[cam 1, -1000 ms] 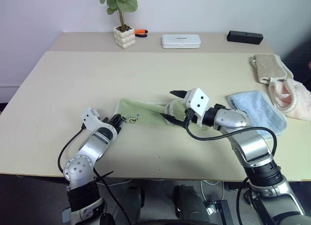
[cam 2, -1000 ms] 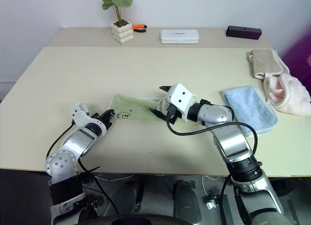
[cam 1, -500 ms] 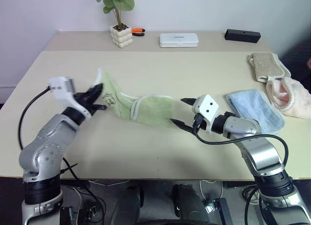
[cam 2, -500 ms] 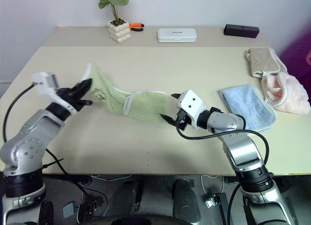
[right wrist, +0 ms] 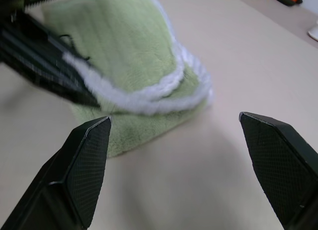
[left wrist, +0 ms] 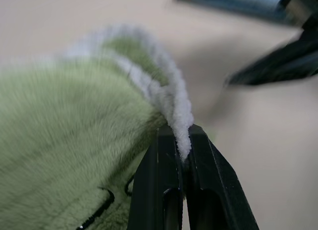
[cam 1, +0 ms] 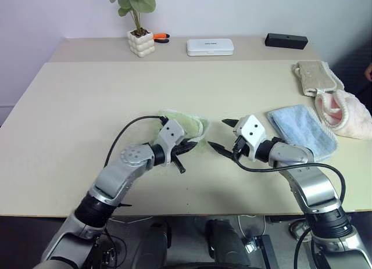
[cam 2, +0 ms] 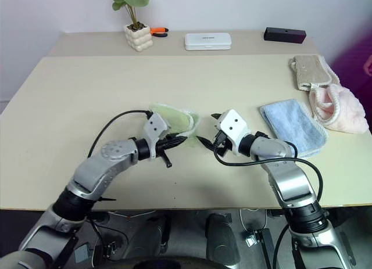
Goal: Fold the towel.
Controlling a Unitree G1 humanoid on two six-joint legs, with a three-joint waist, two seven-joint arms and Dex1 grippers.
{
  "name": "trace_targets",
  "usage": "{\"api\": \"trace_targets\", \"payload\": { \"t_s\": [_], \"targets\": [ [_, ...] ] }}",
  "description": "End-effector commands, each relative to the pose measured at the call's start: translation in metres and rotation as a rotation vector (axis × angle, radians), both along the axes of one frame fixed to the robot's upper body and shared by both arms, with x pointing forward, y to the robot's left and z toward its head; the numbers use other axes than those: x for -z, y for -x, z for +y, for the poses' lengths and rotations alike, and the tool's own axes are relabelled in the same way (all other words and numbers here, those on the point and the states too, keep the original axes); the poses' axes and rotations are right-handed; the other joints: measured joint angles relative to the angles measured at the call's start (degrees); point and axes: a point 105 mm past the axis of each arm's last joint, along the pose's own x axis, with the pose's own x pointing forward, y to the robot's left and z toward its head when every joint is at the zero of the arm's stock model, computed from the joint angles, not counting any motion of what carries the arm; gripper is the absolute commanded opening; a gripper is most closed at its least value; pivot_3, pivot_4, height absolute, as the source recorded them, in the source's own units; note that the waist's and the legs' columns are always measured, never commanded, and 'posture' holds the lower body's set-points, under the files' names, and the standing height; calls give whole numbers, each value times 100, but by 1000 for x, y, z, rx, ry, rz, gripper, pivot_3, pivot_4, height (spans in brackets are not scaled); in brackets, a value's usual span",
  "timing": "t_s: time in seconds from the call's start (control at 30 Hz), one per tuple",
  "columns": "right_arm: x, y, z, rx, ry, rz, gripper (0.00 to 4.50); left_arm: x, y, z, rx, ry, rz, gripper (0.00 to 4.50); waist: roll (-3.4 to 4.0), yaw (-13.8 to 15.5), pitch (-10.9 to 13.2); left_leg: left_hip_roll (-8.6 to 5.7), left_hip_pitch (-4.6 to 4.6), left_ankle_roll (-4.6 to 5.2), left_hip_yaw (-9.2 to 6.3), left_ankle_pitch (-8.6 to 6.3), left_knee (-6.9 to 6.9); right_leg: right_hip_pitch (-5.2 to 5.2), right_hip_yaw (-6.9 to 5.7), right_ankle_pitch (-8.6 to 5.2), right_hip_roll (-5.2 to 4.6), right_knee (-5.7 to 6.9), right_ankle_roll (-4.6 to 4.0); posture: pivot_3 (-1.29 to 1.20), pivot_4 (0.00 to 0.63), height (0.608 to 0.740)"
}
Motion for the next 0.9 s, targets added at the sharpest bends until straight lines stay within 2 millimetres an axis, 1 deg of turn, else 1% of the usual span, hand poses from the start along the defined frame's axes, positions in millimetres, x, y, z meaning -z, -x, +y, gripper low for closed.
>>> {"api": "trace_targets", "payload": {
  "t_s": [0.03, 0.1, 0.2, 0.23, 0.27, 0.33, 0.47, 0.5, 0.53, 0.57, 0.63, 0.67, 0.7, 0.73, 0.77, 0.8, 0.83, 0.9],
  "targets": [
    [-13, 3, -1, 6, -11, -60, 4247, -8, 6, -4, 38, 16, -22, 652, 0, 1, 0, 0, 0, 0, 0, 0, 0, 0, 0, 0, 0, 1, 0, 0, 150, 738],
    [-13, 2, -1, 7, -11, -60, 4247, -9, 7, -2, 41, 32, -10, 1382, 0, -2, 0, 0, 1, 0, 0, 0, 1, 0, 0, 0, 0, 1, 0, 0, 150, 738],
    [-13, 0, 1, 5, -12, -62, 4247, -22, 5, 5, 5, 73, -27, 2976, 0, 3, 0, 0, 0, 0, -1, 0, 1, 0, 0, 0, 0, 2, 0, 0, 150, 738],
    [-14, 0, 2, 4, -12, -63, 4247, -27, 6, 8, 0, 99, -29, 3376, 0, 2, 0, 0, 0, 0, -1, 0, 2, 0, 0, 0, 0, 2, 0, 0, 150, 738],
    [-14, 0, 2, 4, -13, -64, 4247, -34, 8, 11, -1, 130, -29, 3883, 0, -3, 0, 0, 0, 0, -1, 0, 2, 0, 0, 0, 0, 2, 0, 0, 150, 738],
    [-16, -2, 2, 5, -16, -67, 4247, -45, 13, 17, 0, 183, -26, 3883, 0, -10, 0, 1, 1, 0, -1, 0, 1, 0, 0, 0, -1, 2, 0, 0, 150, 738],
    [-20, -3, 3, 4, -59, -54, 4247, -67, 28, 39, 1, 272, -24, 3883, 0, -13, 0, 2, 1, 0, -1, 0, 1, -1, -1, -1, -1, 6, 1, 0, 150, 738],
    [-21, -3, 4, 4, -75, -48, 4247, -72, 31, 46, -5, 290, -31, 3641, 0, -8, 0, 2, 1, 0, -2, 0, 1, -1, -1, -1, -1, 6, 1, 0, 150, 738],
    [-23, -4, 4, 8, -97, -39, 3984, -77, 31, 53, -32, 302, -48, 3371, 0, -7, 0, 2, 2, 0, -2, 0, 1, -1, -1, -1, -1, 7, 1, 0, 150, 738],
    [-26, -5, 6, 5, -123, -35, 3686, -80, 26, 62, -81, 300, -74, 3054, 0, -6, 0, 2, 2, 0, -2, 0, 2, -1, -1, -1, 0, 8, 1, 0, 150, 738],
    [-39, -9, 12, 3, -190, -43, 2990, -84, 14, 77, -181, 282, -117, 2218, 0, -3, 1, 2, 2, 0, -2, 0, 5, -1, -1, -1, -1, 10, 0, 0, 150, 738],
    [-46, -10, 17, -2, -221, -47, 2322, -84, 9, 81, -212, 274, -132, 1542, 1, -2, 1, 2, 3, 0, -2, 0, 6, 0, -1, -1, -1, 11, -1, 0, 150, 738],
    [-51, -11, 24, -18, -251, -47, 1964, -83, 2, 85, -252, 256, -149, 1194, 1, -2, 1, 1, 3, 0, -2, 0, 7, 1, -1, -1, -1, 11, -2, 0, 150, 738],
    [-55, -11, 31, -34, -270, -43, 1360, -81, -4, 88, -285, 240, -158, 584, 1, -3, 1, 1, 4, -1, -2, 0, 8, 1, -1, -1, 0, 12, -2, 0, 150, 738],
    [-56, -12, 37, -47, -281, -38, 854, -79, -9, 89, -308, 225, -163, 38, 0, -3, 0, 0, 4, -1, -2, 0, 7, 1, -1, 0, 0, 12, -1, 0, 150, 738],
    [-56, -13, 43, -52, -284, -33, 357, -76, -13, 88, -322, 210, -170, 0, 0, 1, 1, 0, 5, -1, -3, 0, 6, 1, -1, 0, 0, 13, -1, 0, 150, 738],
    [-53, -17, 50, -50, -283, -24, 30, -71, -20, 87, -342, 186, -176, 0, 0, 3, 0, 0, 4, -1, -4, 0, 4, 0, -3, 0, 1, 12, 0, 0, 150, 738],
    [-42, -24, 66, -48, -254, 0, 30, -57, -31, 83, -381, 162, -159, 0, 1, 1, 0, -1, 5, -1, -4, 0, 3, 0, -3, 0, 0, 12, 0, 0, 150, 738]
  ]
}}
